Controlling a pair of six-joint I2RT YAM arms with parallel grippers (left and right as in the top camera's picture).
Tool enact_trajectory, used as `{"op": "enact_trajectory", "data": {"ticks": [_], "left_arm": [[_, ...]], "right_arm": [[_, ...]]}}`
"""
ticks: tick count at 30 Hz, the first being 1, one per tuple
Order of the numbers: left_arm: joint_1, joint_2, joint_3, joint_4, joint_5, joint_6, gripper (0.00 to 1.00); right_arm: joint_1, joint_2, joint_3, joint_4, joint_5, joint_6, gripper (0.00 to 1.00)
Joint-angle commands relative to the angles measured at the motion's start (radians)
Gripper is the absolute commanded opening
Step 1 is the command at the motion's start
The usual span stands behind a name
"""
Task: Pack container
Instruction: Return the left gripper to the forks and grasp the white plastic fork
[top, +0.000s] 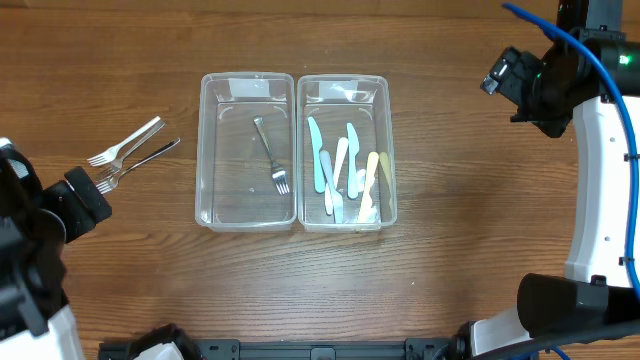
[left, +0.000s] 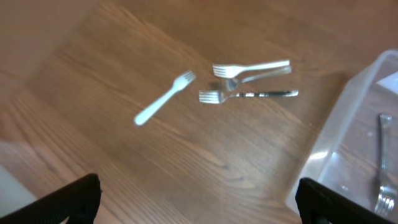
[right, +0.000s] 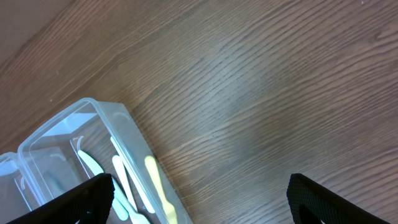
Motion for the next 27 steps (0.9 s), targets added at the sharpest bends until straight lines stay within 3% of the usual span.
{"op": "enact_trajectory", "data": {"ticks": [1, 8, 11, 13, 15, 16, 27], "left_arm": [[0.085, 0.116, -0.117, 0.118, 0.171, 0.130, 1.00], [0.093, 0.356, -0.116, 0.335, 0.084, 0.474, 0.98], [0.093, 0.419, -0.116, 0.400, 0.175, 0.676, 0.88], [0.095, 0.448, -0.116, 0.418, 0.211, 0.783, 0.88], [0.103, 0.478, -0.116, 0.445, 0.172, 0.828, 0.89], [0.108, 0.488, -0.116, 0.453, 0.156, 0.827, 1.00], [0.148, 0.722, -0.118, 0.452, 0.142, 0.922, 1.00]], "right_arm": [[-0.002, -0.002, 0.001, 0.004, 0.001, -0.002, 0.91], [-0.002, -0.002, 0.001, 0.002, 0.001, -0.002, 0.91], [-0.002, -0.002, 0.001, 0.002, 0.001, -0.006, 0.91], [-0.002, -0.002, 0.001, 0.002, 0.001, -0.017, 0.91], [-0.002, -0.002, 0.001, 0.002, 0.001, -0.021, 0.91], [-0.002, -0.002, 0.001, 0.003, 0.001, -0.021, 0.91], [-0.002, -0.002, 0.001, 0.003, 0.002, -0.026, 0.91]]}}
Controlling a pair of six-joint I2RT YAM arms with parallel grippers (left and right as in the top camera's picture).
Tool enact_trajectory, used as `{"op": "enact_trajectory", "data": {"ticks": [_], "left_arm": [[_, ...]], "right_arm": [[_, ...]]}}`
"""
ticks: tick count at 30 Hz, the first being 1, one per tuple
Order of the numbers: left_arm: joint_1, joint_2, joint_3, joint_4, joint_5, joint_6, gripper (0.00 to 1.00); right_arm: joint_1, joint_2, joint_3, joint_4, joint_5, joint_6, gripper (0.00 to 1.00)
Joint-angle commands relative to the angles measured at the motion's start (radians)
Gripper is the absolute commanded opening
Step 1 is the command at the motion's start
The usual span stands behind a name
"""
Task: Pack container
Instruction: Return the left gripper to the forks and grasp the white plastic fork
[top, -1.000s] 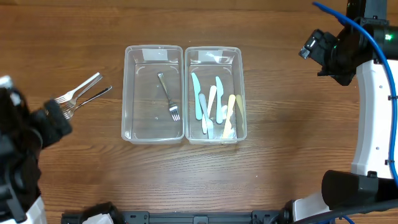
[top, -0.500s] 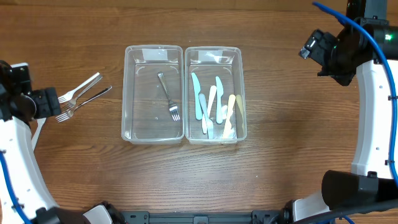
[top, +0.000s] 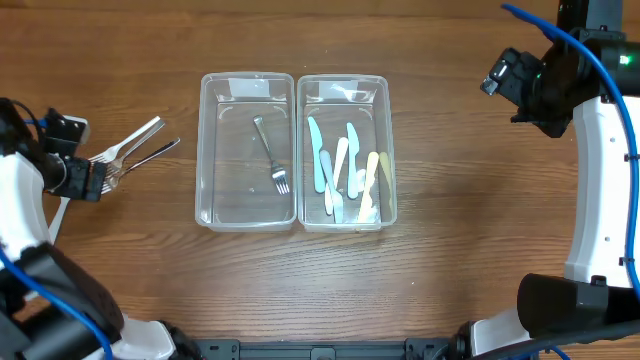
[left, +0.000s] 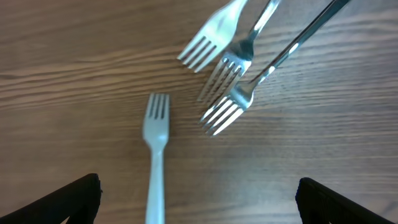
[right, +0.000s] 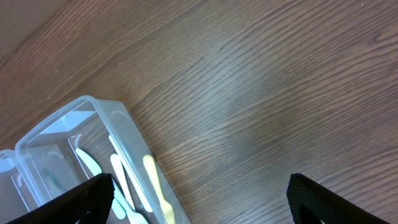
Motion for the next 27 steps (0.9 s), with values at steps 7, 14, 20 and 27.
{"op": "enact_trajectory", "data": {"ticks": [7, 14, 20, 27], "left_arm": [[0.103, 0.142, 0.004, 0.039, 0.027, 0.074, 1.00], [0.159, 0.205, 0.004, 0.051, 0.039, 0.074, 1.00], [0.171, 0.238, 0.004, 0.116, 0.048, 0.074, 1.00], [0.171, 0.287, 0.004, 0.187, 0.068, 0.074, 1.00]], "right_arm": [[-0.002, -0.002, 0.001, 0.005, 0.002, -0.013, 0.91], [-0.002, -0.002, 0.001, 0.005, 0.002, -0.013, 0.91], [-0.002, -0.002, 0.001, 0.004, 0.002, -0.014, 0.91], [-0.002, -0.002, 0.001, 0.003, 0.002, -0.013, 0.91]]}}
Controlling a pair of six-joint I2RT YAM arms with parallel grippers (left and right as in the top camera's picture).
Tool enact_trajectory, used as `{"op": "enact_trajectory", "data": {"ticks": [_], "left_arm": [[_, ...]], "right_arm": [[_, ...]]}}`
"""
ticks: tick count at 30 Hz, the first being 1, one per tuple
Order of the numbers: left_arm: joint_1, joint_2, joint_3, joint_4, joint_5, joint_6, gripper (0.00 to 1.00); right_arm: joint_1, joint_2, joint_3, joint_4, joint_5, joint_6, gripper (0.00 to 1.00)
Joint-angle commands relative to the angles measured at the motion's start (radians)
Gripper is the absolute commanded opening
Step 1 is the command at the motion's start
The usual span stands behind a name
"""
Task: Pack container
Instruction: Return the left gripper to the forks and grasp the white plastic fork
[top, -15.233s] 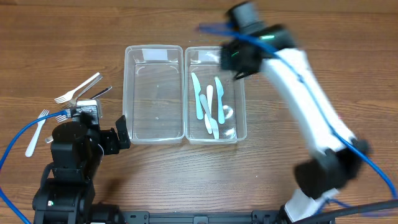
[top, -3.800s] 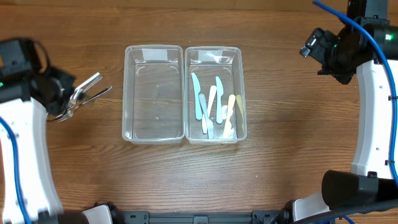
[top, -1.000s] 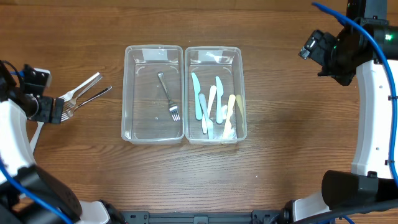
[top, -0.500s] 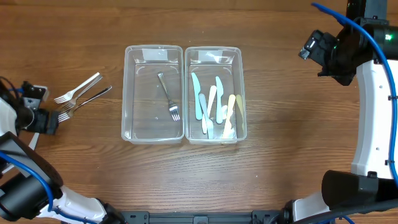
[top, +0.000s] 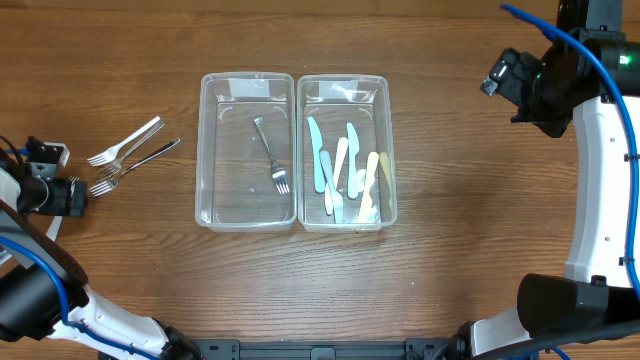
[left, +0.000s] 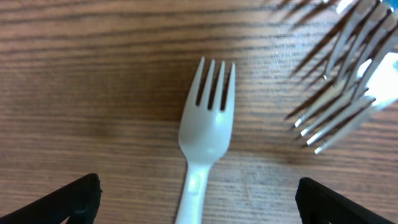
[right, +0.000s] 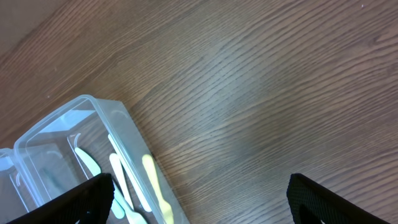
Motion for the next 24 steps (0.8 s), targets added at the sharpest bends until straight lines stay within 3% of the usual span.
{"op": "enact_trajectory", "data": {"ticks": [1, 13, 16, 24], "left_arm": [[0.003, 0.059, 0.004, 0.030, 0.052, 0.019, 1.00], [-0.054, 0.136, 0.004, 0.150, 0.079, -0.137, 0.95], [-0.058, 0.136, 0.004, 0.140, 0.078, -0.144, 0.89], [-0.049, 0.137, 0.004, 0.044, 0.079, -0.157, 0.90]], "right_arm": [[-0.002, -0.002, 0.001, 0.003, 0.001, -0.006, 0.91], [-0.002, -0.002, 0.001, -0.005, 0.002, -0.006, 0.91], [-0.002, -0.002, 0.001, -0.006, 0.002, -0.006, 0.91], [-0.002, -0.002, 0.001, -0.007, 0.002, -0.006, 0.91]]}}
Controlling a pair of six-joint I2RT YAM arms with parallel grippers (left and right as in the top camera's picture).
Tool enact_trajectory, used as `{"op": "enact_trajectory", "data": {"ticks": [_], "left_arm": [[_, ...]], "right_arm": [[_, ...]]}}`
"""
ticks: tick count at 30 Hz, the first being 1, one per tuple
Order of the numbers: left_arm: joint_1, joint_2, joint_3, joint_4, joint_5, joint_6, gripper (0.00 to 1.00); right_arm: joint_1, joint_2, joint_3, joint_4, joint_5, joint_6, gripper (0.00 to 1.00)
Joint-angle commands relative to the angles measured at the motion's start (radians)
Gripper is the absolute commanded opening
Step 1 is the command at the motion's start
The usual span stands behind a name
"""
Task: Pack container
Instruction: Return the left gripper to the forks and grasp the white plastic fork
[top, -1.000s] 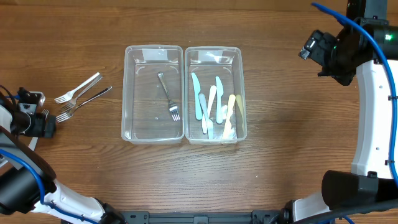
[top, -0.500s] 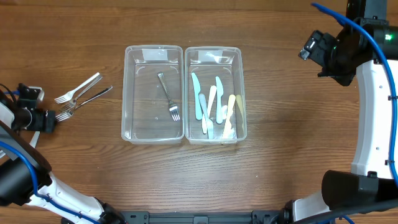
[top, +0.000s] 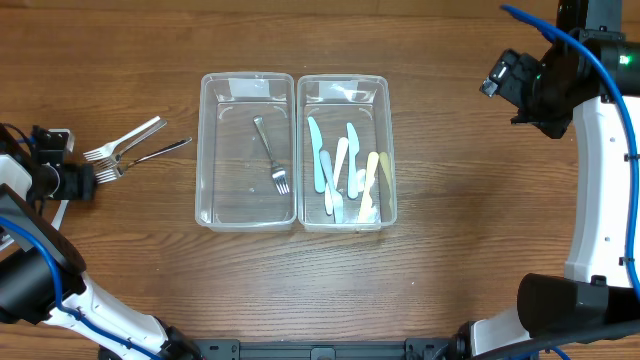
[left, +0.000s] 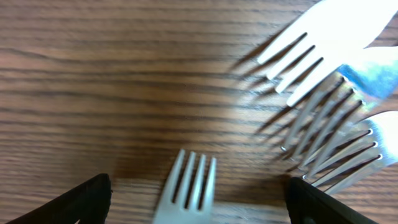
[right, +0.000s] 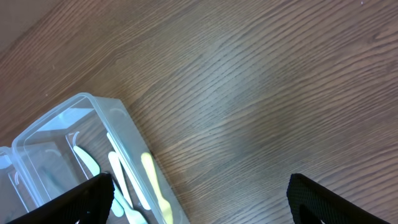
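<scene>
Two clear plastic containers stand side by side. The left container (top: 210, 200) holds one metal fork (top: 270, 155). The right container (top: 388, 140) holds several pastel plastic knives (top: 345, 170). Left of them, metal forks (top: 135, 148) lie loose on the table, their tines (left: 329, 146) close up in the left wrist view. My left gripper (top: 85, 183) is low at those tines and open. A white plastic fork (left: 189, 183) lies between its fingers (left: 81, 199). My right gripper (right: 199, 211) is open and holds nothing, high over bare wood right of the containers (right: 68, 143).
A second pale fork head (left: 329, 37) lies beside the metal tines. The wooden table (top: 470, 240) extends to the right of the containers. The right arm's white body and blue cable (top: 600, 150) stand along the right edge.
My left gripper has moved slightly up the table toward the fork pile. The white fork's tines now sit lower between its fingers. One metal fork's handle has shifted right. The right arm is unchanged.
My left gripper was first high at the lower left, with the forks seen from afar. Then it was down by the fork tines, then close over the white plastic fork. Now it is still open around that fork. The right arm stayed put throughout.
</scene>
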Motion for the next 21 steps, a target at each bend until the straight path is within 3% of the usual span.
{"op": "enact_trajectory", "data": {"ticks": [1, 10, 13, 19, 21], "left_arm": [[0.001, 0.056, -0.015, -0.061, -0.016, -0.008, 0.91], [0.021, 0.056, -0.015, -0.094, -0.024, -0.001, 0.91], [0.022, 0.056, -0.015, -0.094, -0.024, -0.001, 0.87], [0.022, 0.056, -0.015, -0.093, -0.032, -0.001, 0.61], [0.022, 0.056, -0.015, -0.093, -0.032, -0.001, 0.58]], "right_arm": [[-0.002, -0.002, 0.001, 0.000, 0.002, -0.006, 0.91], [-0.002, -0.002, 0.001, -0.018, 0.002, -0.025, 0.91], [-0.002, -0.002, 0.001, -0.017, 0.002, -0.025, 0.91], [-0.002, -0.002, 0.001, -0.017, 0.002, -0.025, 0.91], [-0.002, -0.002, 0.001, -0.017, 0.002, -0.025, 0.91]]}}
